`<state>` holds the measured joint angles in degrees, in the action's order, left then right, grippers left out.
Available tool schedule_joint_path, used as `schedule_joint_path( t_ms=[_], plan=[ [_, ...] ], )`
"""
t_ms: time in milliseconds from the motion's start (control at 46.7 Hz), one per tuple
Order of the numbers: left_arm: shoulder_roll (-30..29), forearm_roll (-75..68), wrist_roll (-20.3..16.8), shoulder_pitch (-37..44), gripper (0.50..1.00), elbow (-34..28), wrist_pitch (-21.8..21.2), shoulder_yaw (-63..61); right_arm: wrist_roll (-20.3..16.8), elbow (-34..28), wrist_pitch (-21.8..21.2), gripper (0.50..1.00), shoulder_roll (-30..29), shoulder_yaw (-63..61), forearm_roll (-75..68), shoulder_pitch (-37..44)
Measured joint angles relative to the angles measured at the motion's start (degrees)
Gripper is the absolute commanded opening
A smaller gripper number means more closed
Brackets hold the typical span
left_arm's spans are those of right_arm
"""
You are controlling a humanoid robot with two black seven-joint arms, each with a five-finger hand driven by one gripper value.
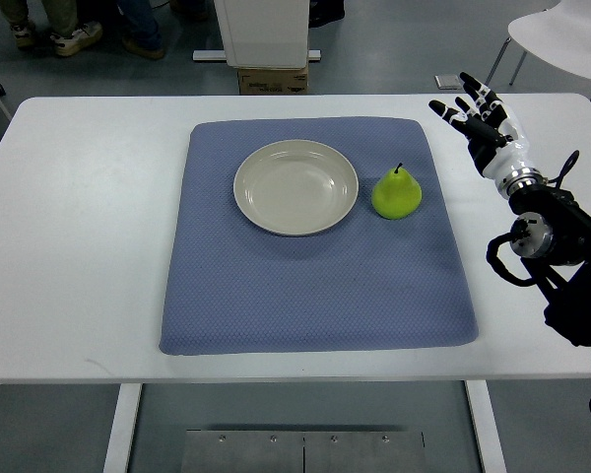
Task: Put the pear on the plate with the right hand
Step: 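Reach the open right hand over the green pear and close around it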
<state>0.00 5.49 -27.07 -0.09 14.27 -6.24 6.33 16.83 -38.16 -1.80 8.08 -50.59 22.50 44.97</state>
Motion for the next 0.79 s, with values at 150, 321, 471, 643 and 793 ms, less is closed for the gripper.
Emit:
schedule_joint_path(
  t_ms=[150,321,471,643,793],
  plan=[
    [0.0,0.01,0.0,0.0,1.0,-0.02,0.0,0.0,1.84,0.0,-1.96,1.0,0.37,3.59,0.05,1.33],
    [0.0,0.01,0.0,0.0,1.0,-0.03,0.0,0.0,5.78,0.11,-3.08,1.0,1.1,11.34,0.34,2.83],
    [0.0,0.02,0.0,0.0,1.0,-0.03,0.0,0.0,11.1,0.19,-3.21,1.0,1.96,19.44,0.43,4.1],
    [0.0,0.04,0.0,0.0,1.0,-0.03,0.0,0.0,14.37,1.12,-3.15,1.0,1.95,24.16,0.52,4.93],
    [0.0,0.04,0.0,0.0,1.0,-0.03,0.0,0.0,16.23,3.02,-3.03,1.0,1.47,26.76,0.53,5.3]
  ],
)
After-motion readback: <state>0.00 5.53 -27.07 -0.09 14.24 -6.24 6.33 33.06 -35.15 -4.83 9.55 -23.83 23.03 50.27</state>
